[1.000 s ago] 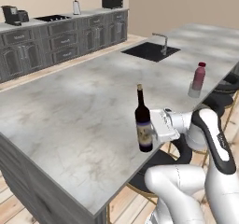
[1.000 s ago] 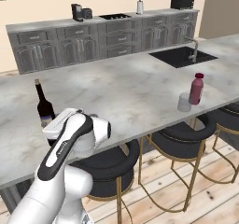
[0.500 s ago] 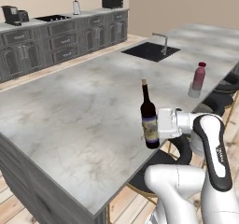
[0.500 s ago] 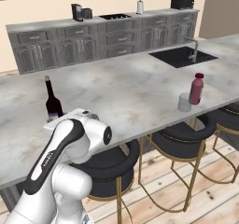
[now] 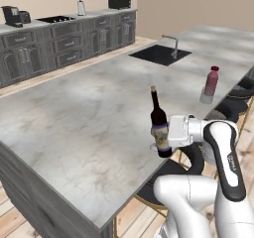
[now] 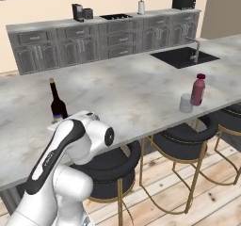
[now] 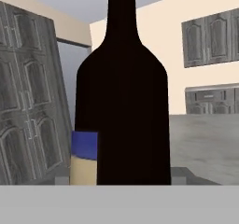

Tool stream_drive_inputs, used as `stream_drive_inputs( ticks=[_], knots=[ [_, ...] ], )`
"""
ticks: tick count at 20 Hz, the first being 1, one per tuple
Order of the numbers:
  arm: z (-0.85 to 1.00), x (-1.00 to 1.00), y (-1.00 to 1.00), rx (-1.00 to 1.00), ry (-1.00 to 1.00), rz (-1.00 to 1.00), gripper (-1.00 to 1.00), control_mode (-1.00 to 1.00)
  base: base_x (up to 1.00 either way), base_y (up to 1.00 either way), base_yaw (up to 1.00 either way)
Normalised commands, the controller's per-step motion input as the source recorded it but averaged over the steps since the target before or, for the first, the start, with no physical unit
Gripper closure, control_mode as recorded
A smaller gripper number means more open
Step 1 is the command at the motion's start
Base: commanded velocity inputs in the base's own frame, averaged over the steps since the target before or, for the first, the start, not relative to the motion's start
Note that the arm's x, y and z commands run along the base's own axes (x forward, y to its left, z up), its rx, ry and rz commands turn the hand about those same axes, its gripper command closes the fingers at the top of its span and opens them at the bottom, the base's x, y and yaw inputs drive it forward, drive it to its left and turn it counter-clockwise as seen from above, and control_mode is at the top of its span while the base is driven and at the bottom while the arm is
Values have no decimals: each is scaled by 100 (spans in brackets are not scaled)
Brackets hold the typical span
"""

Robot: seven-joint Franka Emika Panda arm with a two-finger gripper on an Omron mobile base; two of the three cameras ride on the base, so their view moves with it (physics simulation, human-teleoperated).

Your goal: There is a wine glass and glass cup on the dining counter. Place the wine bottle next to the wine glass and the juice bottle next to the glass cup.

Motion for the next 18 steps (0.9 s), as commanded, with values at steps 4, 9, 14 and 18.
stream_drive_inputs(
  ticks=[4,9,14,18],
  knots=[
    [-41,12,20,0,-5,-1,100,-100,0,0,0],
    [-36,12,19,2,-4,-1,100,-100,0,0,0],
    [-24,13,14,12,0,0,100,-100,0,0,0],
    [-23,16,14,12,0,0,100,-100,0,0,0]
  ],
)
